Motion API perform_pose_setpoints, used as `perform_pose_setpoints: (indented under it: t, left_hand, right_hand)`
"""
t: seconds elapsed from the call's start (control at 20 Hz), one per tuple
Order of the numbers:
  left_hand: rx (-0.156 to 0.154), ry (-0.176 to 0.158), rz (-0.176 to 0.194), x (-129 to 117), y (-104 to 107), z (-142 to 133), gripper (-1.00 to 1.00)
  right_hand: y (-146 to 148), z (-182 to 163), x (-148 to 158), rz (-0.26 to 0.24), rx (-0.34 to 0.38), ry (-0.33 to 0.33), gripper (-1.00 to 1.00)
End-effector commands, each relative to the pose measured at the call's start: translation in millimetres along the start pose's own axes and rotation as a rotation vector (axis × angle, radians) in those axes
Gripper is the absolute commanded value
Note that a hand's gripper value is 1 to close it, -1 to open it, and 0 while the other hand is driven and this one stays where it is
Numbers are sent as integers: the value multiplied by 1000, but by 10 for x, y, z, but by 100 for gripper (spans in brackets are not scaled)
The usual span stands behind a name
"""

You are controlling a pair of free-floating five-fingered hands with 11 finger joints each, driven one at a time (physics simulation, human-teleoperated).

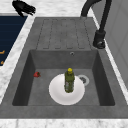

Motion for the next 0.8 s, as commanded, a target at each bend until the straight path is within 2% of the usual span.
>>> perform_pose_setpoints:
  t: [0.0, 0.15, 0.3, 0.35, 0.4, 0.45, 0.5, 0.75]
  left_hand:
    - [77, 87, 9, 119, 179, 37, -100]
    - [97, 88, 4, 183, 258, 64, -100]
    - [132, 60, 28, 207, 261, 48, -100]
    - [150, 50, 31, 215, 256, 43, -100]
    - [155, 49, 29, 232, 264, 41, -100]
    - [158, 48, 39, 241, 260, 36, -100]
    - [146, 54, 53, 238, 239, 28, -100]
    - [143, 80, 70, 273, 215, 0, -100]
  right_hand:
    - [0, 0, 0, 0, 0, 0, 0]
    - [0, 0, 0, 0, 0, 0, 0]
    - [0, 0, 0, 0, 0, 0, 0]
    - [0, 0, 0, 0, 0, 0, 0]
    - [0, 0, 0, 0, 0, 0, 0]
    - [0, 0, 0, 0, 0, 0, 0]
    - [0, 0, 0, 0, 0, 0, 0]
    - [0, 0, 0, 0, 0, 0, 0]
